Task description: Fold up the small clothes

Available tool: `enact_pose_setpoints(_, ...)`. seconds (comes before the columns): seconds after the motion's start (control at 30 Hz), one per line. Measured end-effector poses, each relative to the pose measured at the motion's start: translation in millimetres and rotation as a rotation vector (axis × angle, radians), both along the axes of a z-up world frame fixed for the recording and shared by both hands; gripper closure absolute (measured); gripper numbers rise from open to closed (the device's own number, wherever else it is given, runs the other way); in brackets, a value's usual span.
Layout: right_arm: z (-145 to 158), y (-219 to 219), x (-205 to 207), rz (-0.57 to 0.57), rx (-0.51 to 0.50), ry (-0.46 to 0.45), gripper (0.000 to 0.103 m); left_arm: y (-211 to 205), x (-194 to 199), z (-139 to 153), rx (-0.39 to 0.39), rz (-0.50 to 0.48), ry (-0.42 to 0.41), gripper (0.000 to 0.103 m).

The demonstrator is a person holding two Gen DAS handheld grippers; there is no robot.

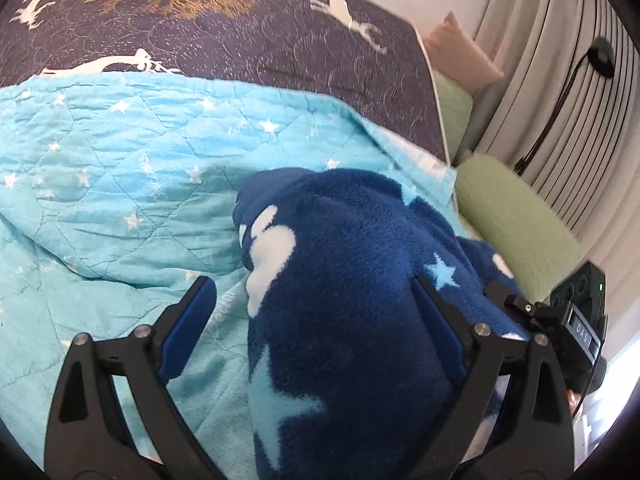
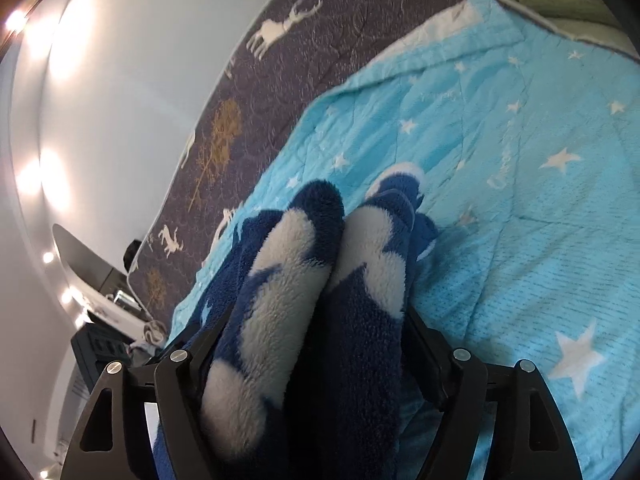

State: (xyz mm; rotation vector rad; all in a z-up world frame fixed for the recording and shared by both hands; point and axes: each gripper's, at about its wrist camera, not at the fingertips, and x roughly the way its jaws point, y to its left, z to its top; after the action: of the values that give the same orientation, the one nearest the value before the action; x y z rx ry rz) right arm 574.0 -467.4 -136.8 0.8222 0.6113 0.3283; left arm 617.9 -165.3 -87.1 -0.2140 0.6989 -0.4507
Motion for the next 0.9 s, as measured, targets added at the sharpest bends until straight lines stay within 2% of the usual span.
enact_pose_setpoints(0.07, 9.9, -6.2, -19.6, -0.093, -0.007, -0.033, 0.026, 6.2, -11.9, 8.7, -0.009, 0.041, -0.035, 0.006)
enact_pose_setpoints(0.13, 25.9, -11.0, -42.7, -0.185, -0.037, -0.08, 0.026, 9.7, -33.5, 23.4, 0.017, 0.07, -0.085, 0.007)
enact_pose_setpoints(0.23, 66.1, -3.9, -85.8, -0.256, -0.116, -0.138, 0.026, 10.9, -76.3, 47.9, 0.052, 0.025, -0.148, 0.007)
enact_pose_setpoints(0.33, 96.9, 18.7, -130.4, -0.252, -0.19, -0.169, 0.026, 6.9, -138.3, 77.3, 0.129, -0.009, -0.207, 0.007)
enact_pose_setpoints(0.43, 121.3, 47.8, -179.4, -0.194, -0.227, -0.17, 0.026, 3.3, -208.2, 105.2, 0.183, -0.021, -0.272, 0.007)
enact_pose_setpoints(0.57, 150.1, 76.4, -250.2, -0.139, -0.259, -0.162, 0.026, 11.4, -285.9, 140.2, 0.2, -0.009, -0.29, 0.007)
enact_pose_setpoints(0.77, 186.0, 106.2, -367.1, -0.185, -0.483, -0.174, 0.022, 33.1, -381.2, 178.5, 0.198, 0.031, -0.261, 0.007)
enact_pose_setpoints(0.9, 198.1, 123.2, -436.5, -0.184, -0.591, -0.177, 0.02, 40.2, -442.4, 197.4, 0.238, 0.071, -0.298, 0.007)
